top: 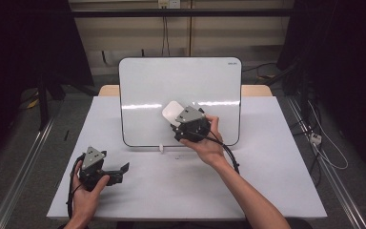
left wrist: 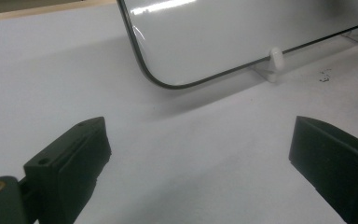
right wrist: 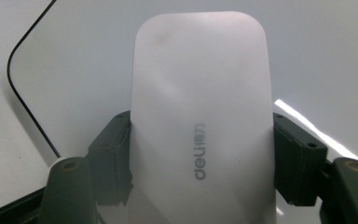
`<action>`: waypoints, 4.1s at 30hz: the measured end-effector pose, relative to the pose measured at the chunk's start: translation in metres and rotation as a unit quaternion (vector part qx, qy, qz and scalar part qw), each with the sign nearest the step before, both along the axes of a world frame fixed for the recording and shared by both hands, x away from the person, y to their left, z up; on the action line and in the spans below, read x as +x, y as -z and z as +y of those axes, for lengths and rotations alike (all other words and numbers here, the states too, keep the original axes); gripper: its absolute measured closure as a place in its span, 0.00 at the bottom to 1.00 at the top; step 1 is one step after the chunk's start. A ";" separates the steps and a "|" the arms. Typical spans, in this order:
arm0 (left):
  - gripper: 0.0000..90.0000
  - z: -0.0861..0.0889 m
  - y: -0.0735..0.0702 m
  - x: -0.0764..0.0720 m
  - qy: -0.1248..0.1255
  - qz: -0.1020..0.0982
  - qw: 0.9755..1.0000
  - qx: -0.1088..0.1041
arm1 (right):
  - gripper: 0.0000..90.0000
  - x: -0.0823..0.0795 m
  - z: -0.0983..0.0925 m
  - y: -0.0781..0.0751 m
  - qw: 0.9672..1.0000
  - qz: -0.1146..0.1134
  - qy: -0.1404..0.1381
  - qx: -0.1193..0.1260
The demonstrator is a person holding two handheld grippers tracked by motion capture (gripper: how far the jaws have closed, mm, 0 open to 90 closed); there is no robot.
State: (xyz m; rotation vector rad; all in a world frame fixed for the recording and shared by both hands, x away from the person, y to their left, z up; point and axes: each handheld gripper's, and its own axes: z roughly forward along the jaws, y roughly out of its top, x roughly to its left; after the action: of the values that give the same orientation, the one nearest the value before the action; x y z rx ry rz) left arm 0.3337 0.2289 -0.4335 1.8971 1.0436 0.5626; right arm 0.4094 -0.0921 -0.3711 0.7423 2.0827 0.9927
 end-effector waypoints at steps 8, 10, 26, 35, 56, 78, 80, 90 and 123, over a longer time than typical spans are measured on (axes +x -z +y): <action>0.05 -0.004 0.001 -0.001 0.003 0.000 1.000 0.008 | 0.35 -0.005 -0.019 -0.003 1.000 -0.001 0.021 0.014; 0.05 -0.004 0.000 -0.001 0.002 -0.001 1.000 0.008 | 0.35 -0.005 -0.023 -0.002 1.000 -0.001 0.023 0.015; 0.05 0.003 -0.004 -0.007 -0.009 -0.003 1.000 0.000 | 0.35 -0.010 -0.068 0.002 0.997 0.004 0.074 0.019; 0.05 -0.001 -0.003 -0.008 -0.008 -0.004 1.000 0.008 | 0.35 -0.013 -0.099 0.009 0.994 0.009 0.109 0.017; 0.05 0.002 -0.003 -0.007 -0.008 -0.002 1.000 0.005 | 0.34 -0.009 -0.106 0.029 0.990 0.011 0.137 -0.016; 0.05 0.004 -0.004 -0.003 -0.011 -0.006 1.000 -0.004 | 0.11 -0.012 -0.114 0.023 0.990 0.060 0.118 0.050; 0.05 0.004 -0.005 -0.003 -0.011 -0.007 1.000 -0.004 | 0.09 -0.013 -0.115 0.023 0.990 0.065 0.115 0.054; 0.05 0.004 -0.005 -0.003 -0.013 -0.007 1.000 -0.005 | 0.07 -0.021 -0.126 0.026 0.985 0.080 0.114 0.098; 0.06 0.004 -0.007 0.000 -0.027 -0.009 0.999 -0.021 | 0.07 -0.096 -0.173 0.060 0.973 0.080 0.171 0.136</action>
State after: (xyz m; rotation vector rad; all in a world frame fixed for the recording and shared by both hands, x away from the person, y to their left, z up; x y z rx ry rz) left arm 0.3339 0.2331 -0.4264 1.8289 1.0907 0.5836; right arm 0.3133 -0.2652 -0.4310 1.3109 1.8795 1.0593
